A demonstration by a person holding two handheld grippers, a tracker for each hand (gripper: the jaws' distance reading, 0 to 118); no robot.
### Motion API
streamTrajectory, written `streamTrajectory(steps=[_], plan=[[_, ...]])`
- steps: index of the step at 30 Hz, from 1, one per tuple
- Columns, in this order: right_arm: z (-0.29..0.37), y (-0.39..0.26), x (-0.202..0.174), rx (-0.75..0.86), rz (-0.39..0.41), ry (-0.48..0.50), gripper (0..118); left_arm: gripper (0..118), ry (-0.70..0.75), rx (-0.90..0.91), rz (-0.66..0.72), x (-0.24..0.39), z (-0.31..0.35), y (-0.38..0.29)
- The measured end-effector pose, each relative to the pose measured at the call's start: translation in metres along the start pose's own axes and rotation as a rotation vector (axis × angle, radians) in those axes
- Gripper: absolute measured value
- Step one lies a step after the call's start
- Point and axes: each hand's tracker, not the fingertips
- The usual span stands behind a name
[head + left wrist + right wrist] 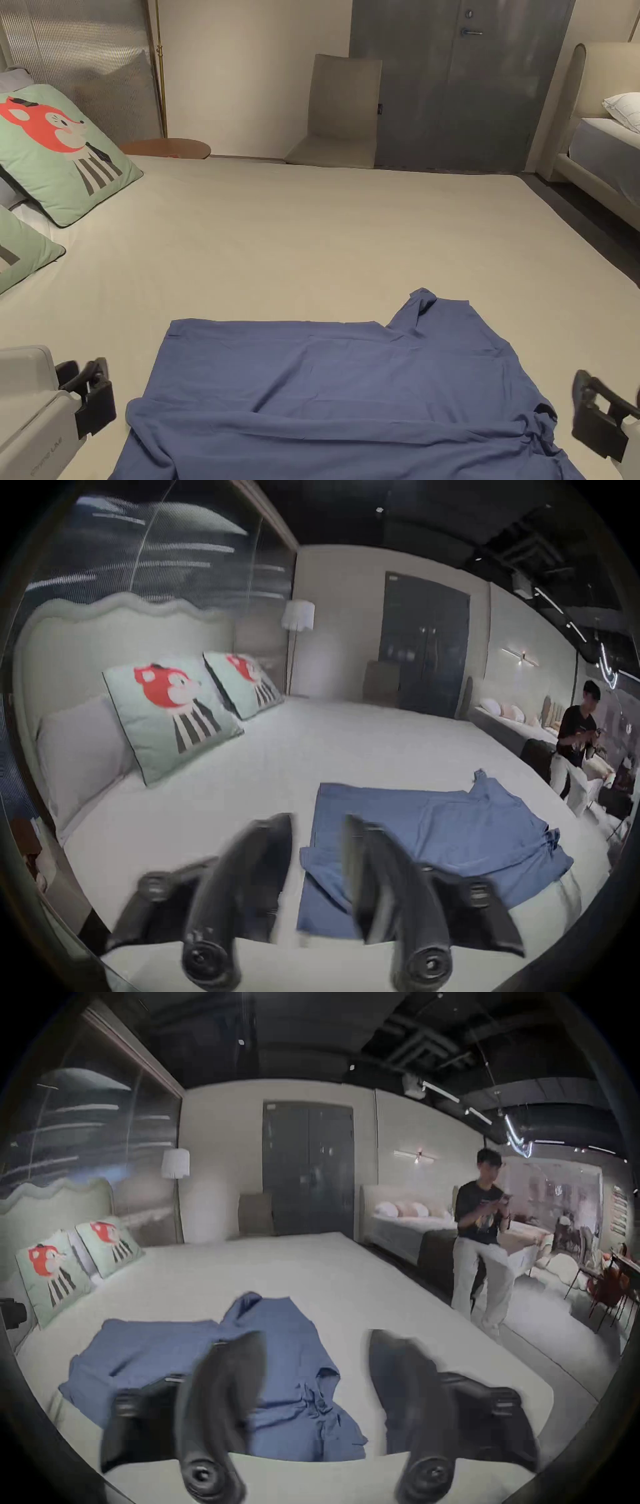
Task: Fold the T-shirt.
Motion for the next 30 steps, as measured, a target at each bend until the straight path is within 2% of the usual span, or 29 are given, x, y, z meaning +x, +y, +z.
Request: streamTrajectory(steps=[1, 2, 4, 8, 12, 13, 14, 15, 16, 17, 18, 24, 27, 28, 29, 30], plan=[[0.006, 0.0, -0.001, 0.003, 0.003, 0.002, 31, 6, -0.004, 0.01, 0.003, 0.0, 0.006, -0.001], [0.011, 0.001, -0.003, 0.005, 0.005, 0.0, 6, 0, -0.019, 0.012, 0.009, -0.001, 0.012, -0.002], [0.015, 0.003, -0.003, -0.008, 0.01, 0.022, 1, 0, -0.057, -0.004, 0.019, -0.002, 0.02, -0.003], [0.018, -0.002, -0.005, -0.019, 0.033, 0.032, 1, 0, -0.066, -0.052, -0.013, -0.006, 0.014, -0.005], [0.017, -0.009, -0.003, -0.051, 0.017, 0.037, 1, 0, -0.133, -0.216, -0.005, -0.015, -0.014, -0.01], [0.017, -0.011, -0.002, -0.06, 0.018, 0.037, 1, 4, -0.138, -0.277, -0.025, -0.017, -0.024, -0.013], [0.016, -0.013, -0.002, -0.071, 0.02, 0.039, 1, 16, -0.146, -0.323, -0.037, -0.019, -0.033, -0.016], [0.016, -0.014, -0.003, -0.083, 0.023, 0.041, 1, 40, -0.149, -0.368, -0.035, -0.022, -0.043, -0.022], [0.016, -0.016, -0.003, -0.089, 0.024, 0.043, 1, 76, -0.15, -0.419, -0.04, -0.024, -0.053, -0.028], [0.015, -0.018, -0.003, -0.094, 0.026, 0.042, 1, 99, -0.141, -0.461, -0.04, -0.026, -0.063, -0.034], [0.014, -0.02, -0.003, -0.102, 0.028, 0.041, 1, 109, -0.138, -0.5, -0.042, -0.028, -0.073, -0.041], [0.003, -0.031, -0.001, -0.146, 0.032, 0.03, 1, 100, -0.14, -0.555, -0.037, -0.026, -0.099, -0.068], [-0.003, -0.037, 0.0, -0.174, 0.035, 0.031, 1, 67, -0.147, -0.599, -0.027, -0.025, -0.109, -0.079], [-0.005, -0.039, -0.001, -0.182, 0.039, 0.031, 1, 48, -0.144, -0.616, -0.024, -0.023, -0.11, -0.083], [-0.007, -0.041, -0.001, -0.191, 0.043, 0.033, 1, 39, -0.139, -0.62, -0.027, -0.022, -0.111, -0.086], [-0.009, -0.043, 0.0, -0.204, 0.046, 0.035, 1, 35, -0.131, -0.606, -0.031, -0.021, -0.109, -0.086]])
